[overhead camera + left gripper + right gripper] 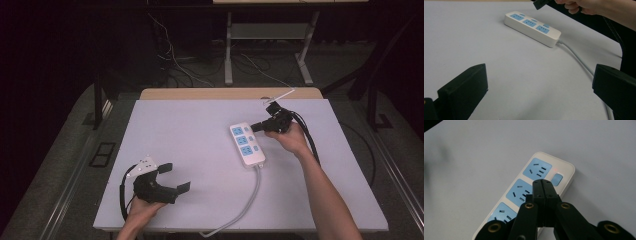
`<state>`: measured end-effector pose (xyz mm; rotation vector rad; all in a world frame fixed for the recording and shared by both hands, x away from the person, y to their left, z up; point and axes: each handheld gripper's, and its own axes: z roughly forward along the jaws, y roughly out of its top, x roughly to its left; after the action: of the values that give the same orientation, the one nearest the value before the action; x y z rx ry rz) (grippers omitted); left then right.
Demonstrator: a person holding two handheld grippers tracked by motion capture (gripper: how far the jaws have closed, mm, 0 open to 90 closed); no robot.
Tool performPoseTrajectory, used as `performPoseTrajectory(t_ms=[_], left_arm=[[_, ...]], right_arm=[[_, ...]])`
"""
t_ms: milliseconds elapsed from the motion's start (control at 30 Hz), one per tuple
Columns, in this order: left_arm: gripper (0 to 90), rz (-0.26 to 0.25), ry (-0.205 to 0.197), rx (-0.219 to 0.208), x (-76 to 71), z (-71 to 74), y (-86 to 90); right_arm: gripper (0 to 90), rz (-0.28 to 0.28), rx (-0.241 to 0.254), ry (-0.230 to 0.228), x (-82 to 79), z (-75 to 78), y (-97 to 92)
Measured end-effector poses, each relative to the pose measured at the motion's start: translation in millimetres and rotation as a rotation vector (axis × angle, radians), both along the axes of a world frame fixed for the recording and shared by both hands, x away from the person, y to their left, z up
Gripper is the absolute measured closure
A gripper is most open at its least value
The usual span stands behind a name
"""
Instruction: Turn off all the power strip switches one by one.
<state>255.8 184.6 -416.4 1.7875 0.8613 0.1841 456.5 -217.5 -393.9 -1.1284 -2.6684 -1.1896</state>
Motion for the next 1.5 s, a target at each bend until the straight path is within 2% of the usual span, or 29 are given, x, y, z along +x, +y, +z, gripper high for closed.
performPoseTrajectory(t_ms=[100, 333, 767, 1167, 1500], left_arm=[[0.0, 0.0, 0.001, -0.001, 0.0, 0.0, 0.2], [0.0, 0.001, 0.0, -0.005, -0.1, 0.4, 1.1], [0.0, 0.004, -0.001, -0.012, 0.3, 0.0, 1.5], [0.0, -0.004, -0.002, -0.008, 0.3, -0.1, 0.6], [0.0, -0.009, 0.0, -0.008, 0.2, -0.7, -1.4]], right_arm=[[90.0, 0.003, 0.008, 0.007, 1.9, -3.5, 0.3], [90.0, 0.02, -0.015, 0.03, 3.7, -13.4, 4.3], [90.0, 0.033, -0.017, 0.065, 4.2, -26.3, 5.8], [90.0, 0.022, -0.006, 0.051, 2.1, -27.7, 6.2], [90.0, 0.01, 0.005, 0.013, -3.6, -30.1, 5.1]])
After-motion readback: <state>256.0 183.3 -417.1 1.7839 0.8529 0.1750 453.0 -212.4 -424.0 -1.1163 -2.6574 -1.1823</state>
